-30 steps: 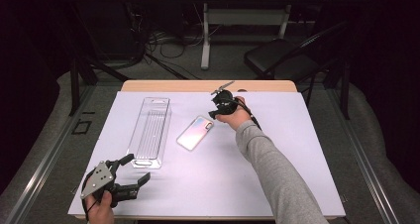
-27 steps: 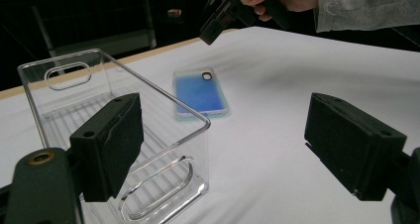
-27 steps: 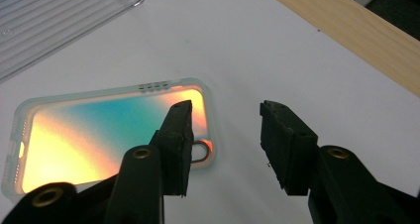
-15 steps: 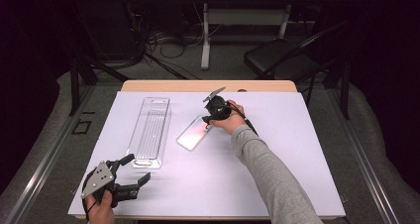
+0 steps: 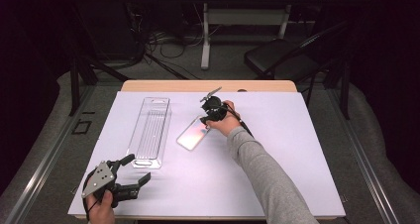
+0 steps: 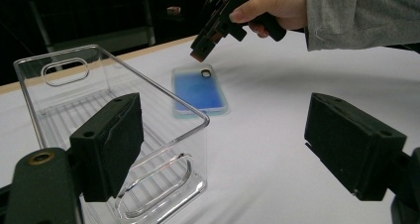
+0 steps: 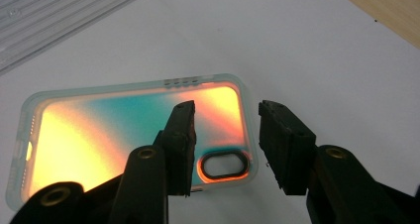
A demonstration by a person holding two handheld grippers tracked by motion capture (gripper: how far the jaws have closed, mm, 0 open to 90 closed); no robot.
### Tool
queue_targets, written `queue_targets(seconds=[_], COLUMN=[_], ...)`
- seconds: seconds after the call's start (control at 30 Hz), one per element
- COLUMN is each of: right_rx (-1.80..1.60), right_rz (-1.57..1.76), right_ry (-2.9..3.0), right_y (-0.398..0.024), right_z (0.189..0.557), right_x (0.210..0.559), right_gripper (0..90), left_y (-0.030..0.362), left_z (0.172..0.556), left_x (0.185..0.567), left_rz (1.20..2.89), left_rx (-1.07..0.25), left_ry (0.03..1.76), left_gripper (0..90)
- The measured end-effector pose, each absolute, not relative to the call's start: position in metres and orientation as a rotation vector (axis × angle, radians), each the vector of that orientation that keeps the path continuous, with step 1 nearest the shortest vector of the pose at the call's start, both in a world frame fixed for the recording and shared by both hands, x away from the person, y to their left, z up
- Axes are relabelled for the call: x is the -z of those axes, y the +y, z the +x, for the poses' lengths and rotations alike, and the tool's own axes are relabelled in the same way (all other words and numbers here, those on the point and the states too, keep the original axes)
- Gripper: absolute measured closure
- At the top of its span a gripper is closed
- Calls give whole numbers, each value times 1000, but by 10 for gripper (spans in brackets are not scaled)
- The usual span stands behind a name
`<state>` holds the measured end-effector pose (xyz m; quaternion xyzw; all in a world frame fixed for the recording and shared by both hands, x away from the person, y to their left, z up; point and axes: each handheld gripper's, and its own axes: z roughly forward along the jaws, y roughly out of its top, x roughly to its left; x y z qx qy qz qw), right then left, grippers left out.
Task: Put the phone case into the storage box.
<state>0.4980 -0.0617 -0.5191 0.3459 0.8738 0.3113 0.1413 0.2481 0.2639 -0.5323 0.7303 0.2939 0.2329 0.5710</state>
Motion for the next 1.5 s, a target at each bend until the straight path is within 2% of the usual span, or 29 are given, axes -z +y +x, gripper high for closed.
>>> queue_targets(seconds=[0.7,0.8,0.9,1.07,1.5], right_rx=[-737,-706,-716,-644,-563], right_rz=[1124,1118,1098,1083,923], right_ry=[2553,2568,2583,2656,2671], right_y=[-68,-71,-74,-72,-36], right_z=[515,517,519,522,528], right_x=[510,508,506,504,499], right_gripper=[514,612,665,673,680], left_y=[264,264,264,264,266], left_z=[249,250,250,250,249], left_x=[533,533,533,533,534], left_rz=[1713,1714,1715,1713,1704], left_rx=[-546,-544,-545,-544,-544], left_ry=[703,701,703,703,712], left_gripper=[159,159,159,159,159])
